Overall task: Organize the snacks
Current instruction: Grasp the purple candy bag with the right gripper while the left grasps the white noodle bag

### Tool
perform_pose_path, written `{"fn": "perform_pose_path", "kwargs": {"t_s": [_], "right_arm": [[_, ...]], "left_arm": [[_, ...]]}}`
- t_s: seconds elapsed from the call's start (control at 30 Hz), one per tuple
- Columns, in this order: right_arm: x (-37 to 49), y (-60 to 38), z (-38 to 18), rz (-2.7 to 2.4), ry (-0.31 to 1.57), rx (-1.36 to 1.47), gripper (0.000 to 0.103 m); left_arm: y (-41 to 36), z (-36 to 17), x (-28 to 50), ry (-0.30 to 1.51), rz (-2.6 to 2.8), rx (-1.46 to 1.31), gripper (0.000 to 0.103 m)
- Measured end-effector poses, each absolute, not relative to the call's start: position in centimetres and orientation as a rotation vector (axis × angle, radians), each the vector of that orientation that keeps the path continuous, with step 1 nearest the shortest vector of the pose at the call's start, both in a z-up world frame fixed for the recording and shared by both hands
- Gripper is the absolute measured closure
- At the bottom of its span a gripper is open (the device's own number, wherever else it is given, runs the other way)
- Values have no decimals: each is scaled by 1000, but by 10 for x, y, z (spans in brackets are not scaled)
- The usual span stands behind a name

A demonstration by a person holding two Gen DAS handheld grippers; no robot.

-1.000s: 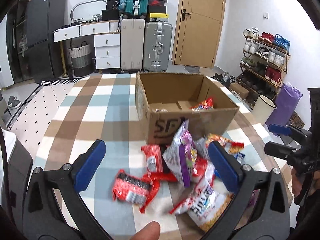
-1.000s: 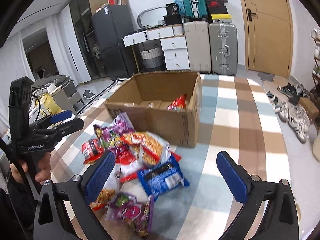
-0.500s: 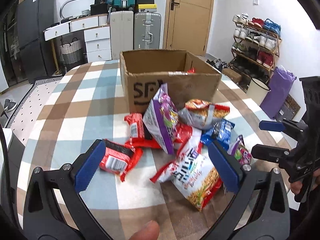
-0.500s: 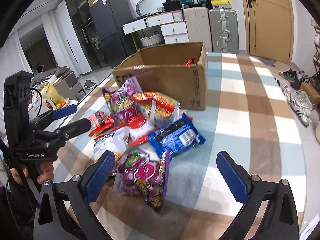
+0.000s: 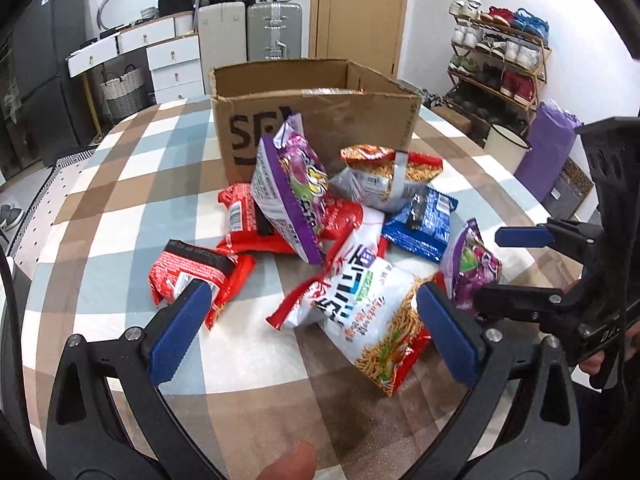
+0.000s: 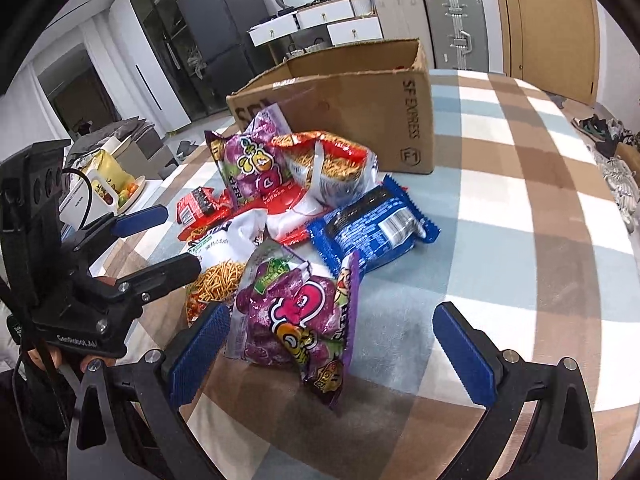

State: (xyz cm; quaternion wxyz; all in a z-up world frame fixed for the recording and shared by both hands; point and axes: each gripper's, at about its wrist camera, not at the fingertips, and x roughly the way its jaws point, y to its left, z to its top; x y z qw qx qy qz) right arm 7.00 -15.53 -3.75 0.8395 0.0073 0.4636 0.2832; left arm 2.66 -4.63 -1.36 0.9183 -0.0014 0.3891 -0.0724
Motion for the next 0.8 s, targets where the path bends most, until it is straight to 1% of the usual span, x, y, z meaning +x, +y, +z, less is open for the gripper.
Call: {"fn": "perform_pose_path", "kwargs": {"t_s": [0.37,0.43,0.5,0.53,0.6,0.7,0.8], "right_arm": [[67,-142,-51,633,1000,4,1],[68,-141,-53,639,996,14,4],[69,-141,-54,647,1002,27,10],[69,-141,-54,645,998,25,11],[69,-141,-54,642,990,16,19],[71,-144,-54,642,987,23,28],[72,-149,-54,645,986,39,33]], "left_arm": [[-51,-22,28,836,-177,15,1],[-50,-23,29,840,-173,14,1],[-48,-24,30,843,-182,1,1],[-47,-24,30,844,-185,-5,1],[-46,-24,31,843,-185,-8,1],[-47,-25,32,848,-187,-7,1],[-49,-27,32,852,-196,-5,1]]}}
